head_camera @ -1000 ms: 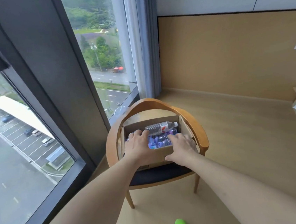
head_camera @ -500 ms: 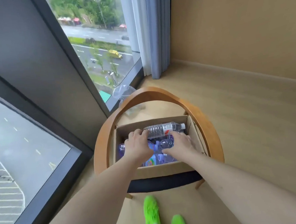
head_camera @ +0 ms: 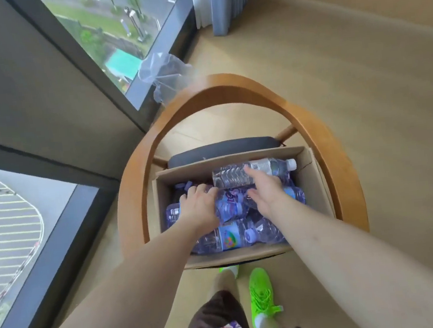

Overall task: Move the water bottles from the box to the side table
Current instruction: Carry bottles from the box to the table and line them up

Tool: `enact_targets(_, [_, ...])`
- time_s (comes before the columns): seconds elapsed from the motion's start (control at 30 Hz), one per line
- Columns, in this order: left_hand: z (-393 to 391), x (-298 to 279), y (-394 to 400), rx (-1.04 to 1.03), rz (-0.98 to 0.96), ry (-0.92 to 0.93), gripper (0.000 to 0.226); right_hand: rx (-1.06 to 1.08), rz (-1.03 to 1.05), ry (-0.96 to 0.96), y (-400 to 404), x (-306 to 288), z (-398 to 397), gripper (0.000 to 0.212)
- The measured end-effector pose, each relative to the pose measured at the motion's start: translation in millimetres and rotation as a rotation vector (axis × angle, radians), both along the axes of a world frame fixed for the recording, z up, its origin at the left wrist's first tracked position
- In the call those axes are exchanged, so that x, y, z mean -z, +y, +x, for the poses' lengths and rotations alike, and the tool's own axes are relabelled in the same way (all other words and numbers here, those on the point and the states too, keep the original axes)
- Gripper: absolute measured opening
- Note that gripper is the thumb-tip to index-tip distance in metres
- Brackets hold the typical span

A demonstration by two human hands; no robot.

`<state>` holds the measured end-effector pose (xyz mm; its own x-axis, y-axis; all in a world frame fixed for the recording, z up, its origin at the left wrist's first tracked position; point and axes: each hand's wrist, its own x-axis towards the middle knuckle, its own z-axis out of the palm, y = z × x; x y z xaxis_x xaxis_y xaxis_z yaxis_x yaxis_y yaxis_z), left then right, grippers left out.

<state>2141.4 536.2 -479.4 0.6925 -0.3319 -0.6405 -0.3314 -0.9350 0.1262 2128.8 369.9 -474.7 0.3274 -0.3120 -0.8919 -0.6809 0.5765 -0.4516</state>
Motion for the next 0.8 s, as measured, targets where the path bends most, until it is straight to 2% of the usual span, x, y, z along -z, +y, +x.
enact_targets(0.07, [12, 10, 3, 0.037, 0.034, 0.088, 0.087, 0.127, 0.015, 0.027, 0, 12, 14, 0.07])
enact_targets(0.13, [21, 17, 4, 0.068, 0.042, 0.204, 0.095, 0.242, 0.0, 0.065, -1, 22, 24, 0.046])
enact_targets(0.2, [28, 20, 4, 0.136, 0.061, 0.301, 0.101, 0.318, -0.043, 0.113, -1, 26, 32, 0.04])
enact_targets(0.43, [39, 21, -3, 0.187, 0.078, 0.384, 0.1, 0.345, 0.052, 0.178, -10, 27, 39, 0.066])
enact_targets(0.63, [34, 11, -4, 0.186, 0.092, 0.4, 0.103, 0.258, 0.03, 0.155, -14, 13, 25, 0.075])
enact_targets(0.8, [17, -11, -12, 0.216, 0.149, 0.352, 0.096, 0.22, -0.029, 0.091, -16, -8, 15, 0.085])
